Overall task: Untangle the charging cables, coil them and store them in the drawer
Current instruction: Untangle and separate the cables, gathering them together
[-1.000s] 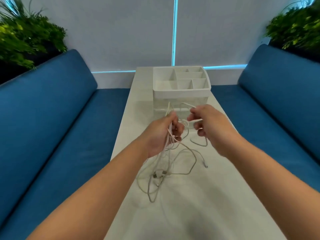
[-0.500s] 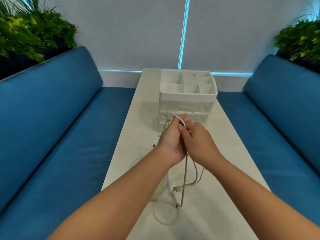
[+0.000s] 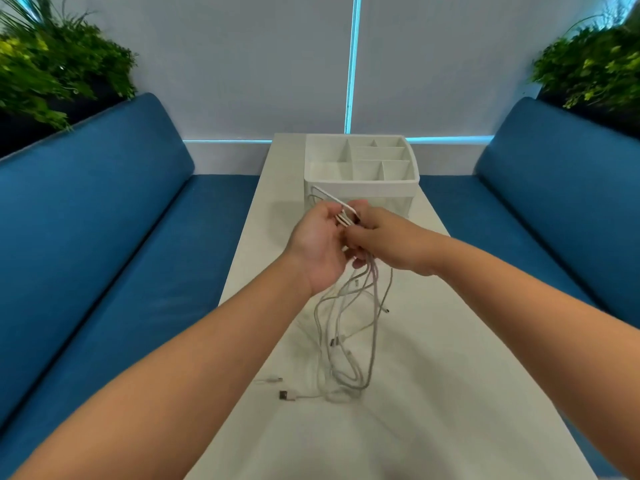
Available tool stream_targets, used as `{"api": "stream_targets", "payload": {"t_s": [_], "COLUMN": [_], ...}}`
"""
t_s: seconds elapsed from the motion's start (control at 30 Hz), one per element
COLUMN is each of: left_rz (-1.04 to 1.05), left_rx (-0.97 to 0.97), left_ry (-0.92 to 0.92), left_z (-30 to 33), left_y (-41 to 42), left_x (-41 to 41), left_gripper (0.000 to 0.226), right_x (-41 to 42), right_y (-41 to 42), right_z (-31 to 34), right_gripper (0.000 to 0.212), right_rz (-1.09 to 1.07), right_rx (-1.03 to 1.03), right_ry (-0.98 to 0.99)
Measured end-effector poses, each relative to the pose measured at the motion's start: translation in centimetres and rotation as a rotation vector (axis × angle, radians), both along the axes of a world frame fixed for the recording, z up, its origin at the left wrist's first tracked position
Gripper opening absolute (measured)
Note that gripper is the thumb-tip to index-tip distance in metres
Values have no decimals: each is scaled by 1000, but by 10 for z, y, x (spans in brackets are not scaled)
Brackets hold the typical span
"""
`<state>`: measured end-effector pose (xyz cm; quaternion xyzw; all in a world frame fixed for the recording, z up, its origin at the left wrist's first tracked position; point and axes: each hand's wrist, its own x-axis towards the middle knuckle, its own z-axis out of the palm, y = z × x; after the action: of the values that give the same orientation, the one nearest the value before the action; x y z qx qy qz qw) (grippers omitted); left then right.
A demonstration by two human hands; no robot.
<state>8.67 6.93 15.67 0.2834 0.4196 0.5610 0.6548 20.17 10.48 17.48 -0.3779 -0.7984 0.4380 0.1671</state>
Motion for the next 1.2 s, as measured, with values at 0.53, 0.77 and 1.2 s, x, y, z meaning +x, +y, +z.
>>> {"api": "stream_targets", "payload": {"t_s": [0.53, 0.77, 1.2], "left_rz": [-12, 181, 69], "left_rx": [314, 186, 19], "left_ry": [87, -115, -286], "left_z": [29, 39, 64], "left_y": [0, 6, 15], "left_x": [-18, -17, -43], "left_gripper": [24, 28, 40], "right_x": [18, 27, 26], "right_y": [24, 29, 54], "right_z": [35, 14, -31], "right_gripper": [18, 33, 40], "right_rz": [121, 154, -179], "right_rx": [-37, 49, -408], "right_ry": [68, -43, 625]}}
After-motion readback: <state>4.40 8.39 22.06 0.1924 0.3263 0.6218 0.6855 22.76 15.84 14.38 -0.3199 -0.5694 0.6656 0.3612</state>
